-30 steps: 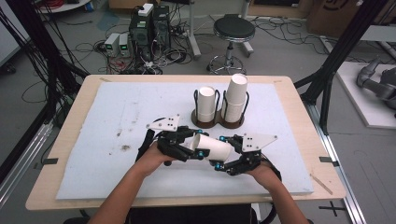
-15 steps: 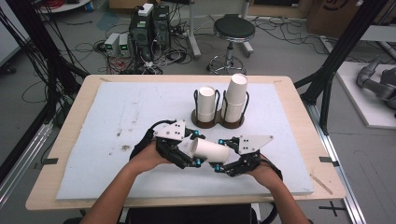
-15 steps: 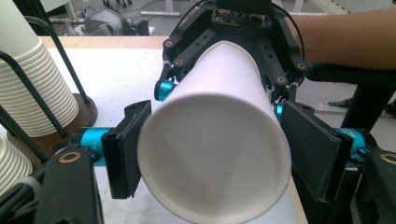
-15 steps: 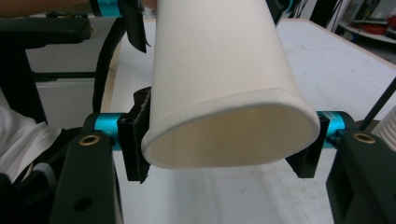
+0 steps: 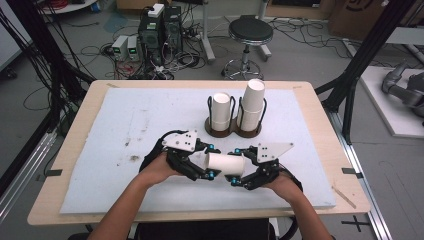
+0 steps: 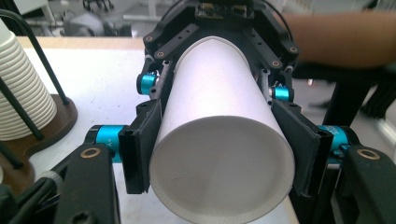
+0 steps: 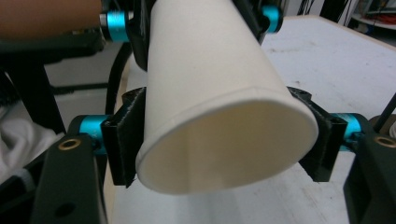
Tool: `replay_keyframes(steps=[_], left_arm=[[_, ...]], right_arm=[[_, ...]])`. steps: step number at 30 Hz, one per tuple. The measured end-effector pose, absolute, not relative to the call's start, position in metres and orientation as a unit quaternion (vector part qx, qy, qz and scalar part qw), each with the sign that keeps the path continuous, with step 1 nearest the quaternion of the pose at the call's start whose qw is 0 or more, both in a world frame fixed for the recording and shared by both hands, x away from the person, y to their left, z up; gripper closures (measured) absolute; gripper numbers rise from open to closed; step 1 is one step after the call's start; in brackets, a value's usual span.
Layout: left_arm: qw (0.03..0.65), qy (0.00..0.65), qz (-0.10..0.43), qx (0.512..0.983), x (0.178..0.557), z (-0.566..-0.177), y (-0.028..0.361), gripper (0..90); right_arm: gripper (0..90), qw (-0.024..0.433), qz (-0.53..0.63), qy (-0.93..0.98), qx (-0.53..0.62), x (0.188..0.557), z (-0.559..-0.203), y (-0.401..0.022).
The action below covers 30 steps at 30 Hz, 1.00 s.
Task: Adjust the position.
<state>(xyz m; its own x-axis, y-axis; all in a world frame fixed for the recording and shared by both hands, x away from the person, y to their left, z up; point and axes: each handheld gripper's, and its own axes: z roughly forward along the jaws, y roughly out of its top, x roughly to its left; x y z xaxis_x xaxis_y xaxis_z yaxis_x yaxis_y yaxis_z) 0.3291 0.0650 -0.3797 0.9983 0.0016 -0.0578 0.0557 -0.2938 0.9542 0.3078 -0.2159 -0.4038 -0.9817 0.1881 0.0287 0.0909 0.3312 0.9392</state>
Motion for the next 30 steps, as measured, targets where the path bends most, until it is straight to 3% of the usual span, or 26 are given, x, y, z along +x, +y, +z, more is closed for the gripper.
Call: replay_keyframes(steps=[7,11,18,24,30], left_arm=[[0.654,0.032,-0.047,0.755,0.331,-0.388,0.07,36.1],[0.656,0.025,-0.051,0.753,0.33,-0.388,0.069,36.1],[0.626,0.019,-0.043,0.778,0.328,-0.39,0.068,36.3],[0.556,0.02,0.044,0.829,0.315,-0.386,0.058,22.8],[0.545,0.007,0.06,0.836,0.313,-0.381,0.056,23.1]], right_arm=[[22.1,0.039,0.605,0.789,0.099,0.309,-0.403,-0.219],[27.7,0.029,0.616,0.783,0.085,0.307,-0.401,-0.22],[35.0,0.021,0.61,0.789,0.071,0.308,-0.4,-0.223],[37.6,0.025,0.597,0.799,0.068,0.308,-0.401,-0.221],[38.1,0.027,0.588,0.805,0.077,0.309,-0.402,-0.221]])
